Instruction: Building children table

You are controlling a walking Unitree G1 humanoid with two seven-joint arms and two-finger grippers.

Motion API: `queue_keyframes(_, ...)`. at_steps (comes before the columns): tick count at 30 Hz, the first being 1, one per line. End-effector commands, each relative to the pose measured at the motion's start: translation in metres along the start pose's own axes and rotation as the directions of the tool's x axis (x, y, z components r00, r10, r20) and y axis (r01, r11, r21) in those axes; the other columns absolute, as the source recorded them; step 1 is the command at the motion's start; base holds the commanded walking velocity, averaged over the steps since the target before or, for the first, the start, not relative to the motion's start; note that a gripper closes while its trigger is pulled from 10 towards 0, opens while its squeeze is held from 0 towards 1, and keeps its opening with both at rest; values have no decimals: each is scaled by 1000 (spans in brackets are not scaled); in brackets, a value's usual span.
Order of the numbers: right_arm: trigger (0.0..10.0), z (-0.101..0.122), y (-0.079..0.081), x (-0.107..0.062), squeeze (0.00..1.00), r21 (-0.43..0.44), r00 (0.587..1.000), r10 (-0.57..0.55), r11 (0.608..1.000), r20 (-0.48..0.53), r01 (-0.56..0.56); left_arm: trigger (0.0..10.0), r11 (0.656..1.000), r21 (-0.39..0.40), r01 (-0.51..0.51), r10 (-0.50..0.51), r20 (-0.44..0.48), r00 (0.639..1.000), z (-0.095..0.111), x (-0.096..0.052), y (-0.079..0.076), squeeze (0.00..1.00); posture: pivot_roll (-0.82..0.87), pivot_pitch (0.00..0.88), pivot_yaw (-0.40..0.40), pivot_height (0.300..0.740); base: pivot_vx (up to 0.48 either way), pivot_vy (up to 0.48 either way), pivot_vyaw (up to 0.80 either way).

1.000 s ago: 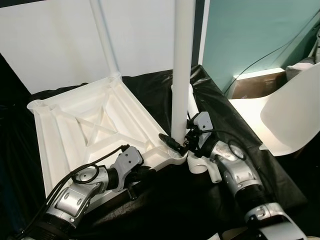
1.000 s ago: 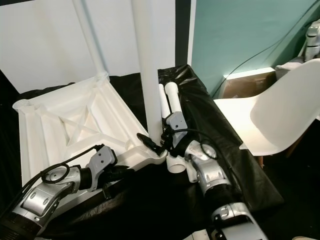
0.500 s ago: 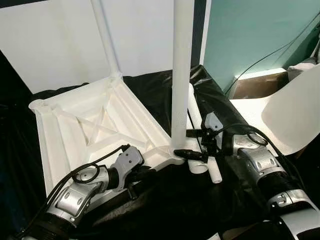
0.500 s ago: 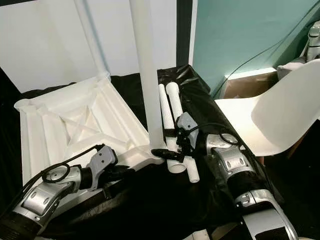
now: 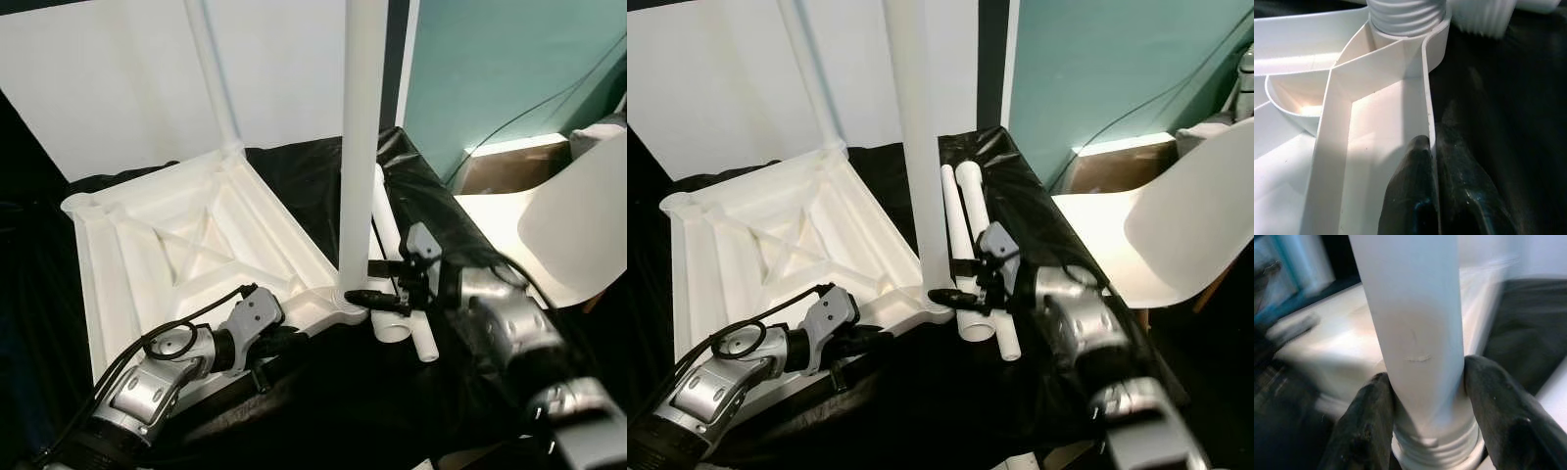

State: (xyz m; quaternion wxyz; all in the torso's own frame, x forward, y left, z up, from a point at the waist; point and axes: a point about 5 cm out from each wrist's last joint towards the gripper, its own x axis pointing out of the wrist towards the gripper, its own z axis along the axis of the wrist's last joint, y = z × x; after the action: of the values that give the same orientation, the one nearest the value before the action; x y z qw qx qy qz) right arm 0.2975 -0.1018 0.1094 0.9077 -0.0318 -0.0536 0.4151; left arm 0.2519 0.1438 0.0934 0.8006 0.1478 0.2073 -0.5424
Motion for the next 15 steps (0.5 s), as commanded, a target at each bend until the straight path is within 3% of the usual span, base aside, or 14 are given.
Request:
queue_keyframes(1,0,16,0,3,0,0,969,-204,979,136,206,10000,976,-113,187,-199,-110,974,-33,14,-29,0,3,0,42,740,0,0,0)
queue_keyframes(4,0,16,0,3,0,0,969,-204,979,136,206,10000,976,-113,187,-199,-110,974,-33,14,-29,0,3,0,42,740,0,0,0)
queue_keyframes(8,0,18,-1,-4,0,16,916,-361,931,173,364,10000,975,-111,192,-205,-116,972,-34,12,-30,0,4,0,47,740,0,0,0)
queue_keyframes(14,0,18,2,0,0,13,919,-360,932,159,362,10000,975,-112,191,-204,-117,972,-34,12,-30,0,8,0,44,740,0,0,0)
queue_keyframes(15,2902,17,3,1,0,12,919,-364,930,153,366,10000,975,-112,190,-203,-116,972,-34,12,-30,0,8,0,44,740,0,0,0)
